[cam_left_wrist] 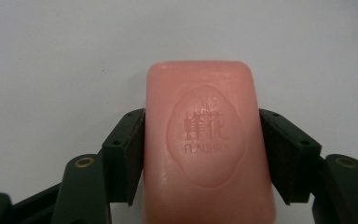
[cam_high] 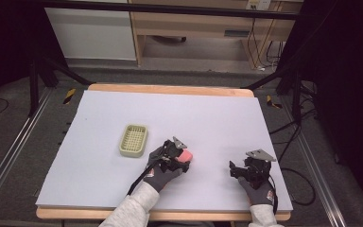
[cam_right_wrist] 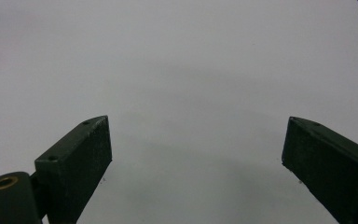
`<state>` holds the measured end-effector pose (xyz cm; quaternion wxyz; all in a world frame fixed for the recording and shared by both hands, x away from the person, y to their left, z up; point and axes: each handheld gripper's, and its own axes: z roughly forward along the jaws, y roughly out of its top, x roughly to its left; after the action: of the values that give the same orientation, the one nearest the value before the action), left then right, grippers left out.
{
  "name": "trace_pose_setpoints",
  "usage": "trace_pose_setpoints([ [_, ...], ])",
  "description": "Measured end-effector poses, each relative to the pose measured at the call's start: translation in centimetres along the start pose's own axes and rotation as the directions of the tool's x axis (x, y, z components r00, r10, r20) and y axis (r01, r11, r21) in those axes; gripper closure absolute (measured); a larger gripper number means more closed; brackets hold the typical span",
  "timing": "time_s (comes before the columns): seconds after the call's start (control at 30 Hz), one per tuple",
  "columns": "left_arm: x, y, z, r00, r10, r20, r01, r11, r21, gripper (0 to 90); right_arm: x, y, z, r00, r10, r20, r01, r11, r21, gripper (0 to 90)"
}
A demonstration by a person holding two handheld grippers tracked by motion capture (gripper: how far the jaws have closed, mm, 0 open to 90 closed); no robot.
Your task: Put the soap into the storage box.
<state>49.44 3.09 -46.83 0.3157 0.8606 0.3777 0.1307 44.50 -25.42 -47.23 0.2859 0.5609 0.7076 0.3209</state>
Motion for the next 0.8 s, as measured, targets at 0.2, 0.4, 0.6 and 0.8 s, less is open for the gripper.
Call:
trace_pose_setpoints([
  [0.2, 0.08, 0.0, -0.03, 1.0, 0.003, 0.003, -0.003, 1.0, 0.003, 36.8, -0.01, 0.0, 0.02, 1.0, -0.004, 0.0, 0.004, 1.0, 0.001, 8.6],
  [0.4, 0.07, -0.03, 0.0, 1.0, 0.004, 0.005, -0.004, 1.0, 0.0, 36.8, 0.09, -0.01, 0.1, 1.0, -0.007, 0.001, 0.007, 1.0, 0.008, 8.5],
  [0.6, 0.22, 0.0, 0.04, 0.9998, 0.008, 0.016, -0.008, 0.9999, 0.008, 36.5, 0.07, 0.0, 0.1, 1.0, -0.006, 0.003, 0.006, 1.0, 0.007, 8.5],
  [0.8, 0.1, -0.04, 0.24, 0.9996, 0.028, 0.005, -0.028, 0.9995, 0.017, 36.9, 0.06, 0.0, 0.1, 1.0, -0.007, 0.004, 0.007, 1.0, 0.006, 8.5],
])
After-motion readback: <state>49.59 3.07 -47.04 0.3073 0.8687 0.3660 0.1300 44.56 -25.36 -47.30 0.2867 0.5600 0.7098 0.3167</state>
